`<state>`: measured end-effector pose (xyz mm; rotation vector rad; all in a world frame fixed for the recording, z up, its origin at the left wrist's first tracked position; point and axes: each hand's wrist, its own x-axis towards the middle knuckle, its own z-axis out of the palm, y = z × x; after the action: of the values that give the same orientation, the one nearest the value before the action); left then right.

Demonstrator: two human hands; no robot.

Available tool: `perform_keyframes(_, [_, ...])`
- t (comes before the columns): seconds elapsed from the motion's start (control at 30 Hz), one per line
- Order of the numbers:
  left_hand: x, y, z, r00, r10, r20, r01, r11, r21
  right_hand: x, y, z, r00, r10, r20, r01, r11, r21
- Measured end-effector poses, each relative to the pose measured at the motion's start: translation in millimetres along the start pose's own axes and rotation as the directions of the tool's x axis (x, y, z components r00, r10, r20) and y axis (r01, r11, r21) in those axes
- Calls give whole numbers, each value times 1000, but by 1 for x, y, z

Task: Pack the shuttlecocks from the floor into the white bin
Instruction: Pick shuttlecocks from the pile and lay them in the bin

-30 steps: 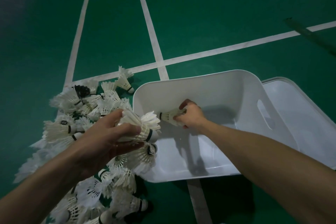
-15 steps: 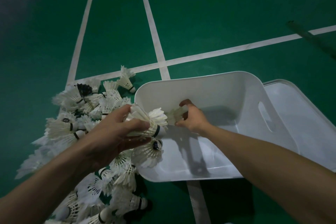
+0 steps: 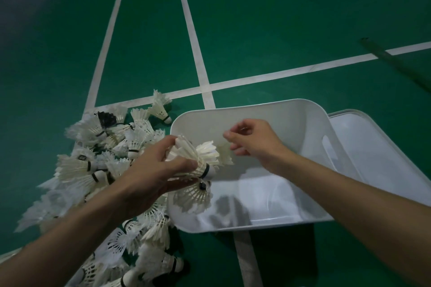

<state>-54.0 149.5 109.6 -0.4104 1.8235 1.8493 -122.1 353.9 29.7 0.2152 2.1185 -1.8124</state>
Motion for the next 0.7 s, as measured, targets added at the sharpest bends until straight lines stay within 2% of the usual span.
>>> perform_keyframes(0.03, [0, 0, 2, 1000, 8, 4, -8, 1000, 4, -11, -8, 3, 996, 11, 92, -20, 995, 97])
perform_keyframes(0.1, [1, -1, 6, 1000, 25, 8, -25, 999, 20, -29, -17, 8, 980, 15, 196, -43, 989, 142])
perform_keyframes(0.2, [1, -2, 10, 999, 48, -1, -48, 997, 61, -41, -22, 15, 983, -4, 184, -26, 987, 157])
perform_keyframes(0.33, [1, -6, 12, 998, 57, -26, -53, 990, 133, -40, -21, 10, 993, -48, 107, 35, 993, 116])
perform_keyframes(0.47, [1, -9, 9, 997, 40, -60, -31, 989, 146, -22, -10, -19, 998, -11, -61, 15, 997, 77])
perform_keyframes(0.63, [2, -12, 11, 998, 15, -53, -6, 985, 172, 11, 32, -53, 957, 34, -287, -105, 967, -234])
perform_keyframes(0.7, [3, -12, 11, 999, 19, -49, -10, 984, 179, 20, 41, -53, 948, 20, -317, -133, 931, -339])
